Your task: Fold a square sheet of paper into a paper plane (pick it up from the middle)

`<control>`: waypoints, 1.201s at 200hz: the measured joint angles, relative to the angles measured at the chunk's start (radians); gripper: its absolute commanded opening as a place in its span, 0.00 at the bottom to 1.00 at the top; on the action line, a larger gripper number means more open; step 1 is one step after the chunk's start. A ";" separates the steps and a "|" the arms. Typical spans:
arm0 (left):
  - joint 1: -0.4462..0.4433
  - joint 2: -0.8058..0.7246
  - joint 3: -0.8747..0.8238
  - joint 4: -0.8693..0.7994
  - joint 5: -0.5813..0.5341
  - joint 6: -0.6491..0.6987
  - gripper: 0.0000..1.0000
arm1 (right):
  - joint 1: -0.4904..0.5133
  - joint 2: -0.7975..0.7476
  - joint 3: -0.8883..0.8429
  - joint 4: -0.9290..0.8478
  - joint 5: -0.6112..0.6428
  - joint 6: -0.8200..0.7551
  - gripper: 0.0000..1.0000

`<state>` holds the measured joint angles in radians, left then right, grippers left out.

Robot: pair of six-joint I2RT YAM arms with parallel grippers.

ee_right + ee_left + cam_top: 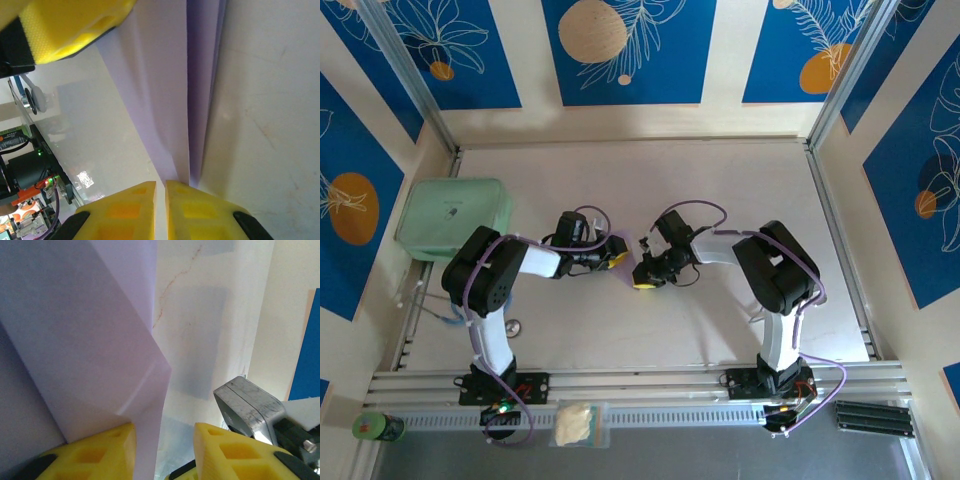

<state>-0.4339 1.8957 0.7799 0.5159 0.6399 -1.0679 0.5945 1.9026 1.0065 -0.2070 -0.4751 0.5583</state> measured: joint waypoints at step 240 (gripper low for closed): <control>0.000 0.000 0.001 0.000 0.000 0.000 0.38 | 0.032 0.003 -0.006 0.002 -0.008 -0.006 0.15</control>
<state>-0.4339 1.8957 0.7811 0.5156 0.6403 -1.0683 0.6266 1.9057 1.0000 -0.2050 -0.4828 0.5526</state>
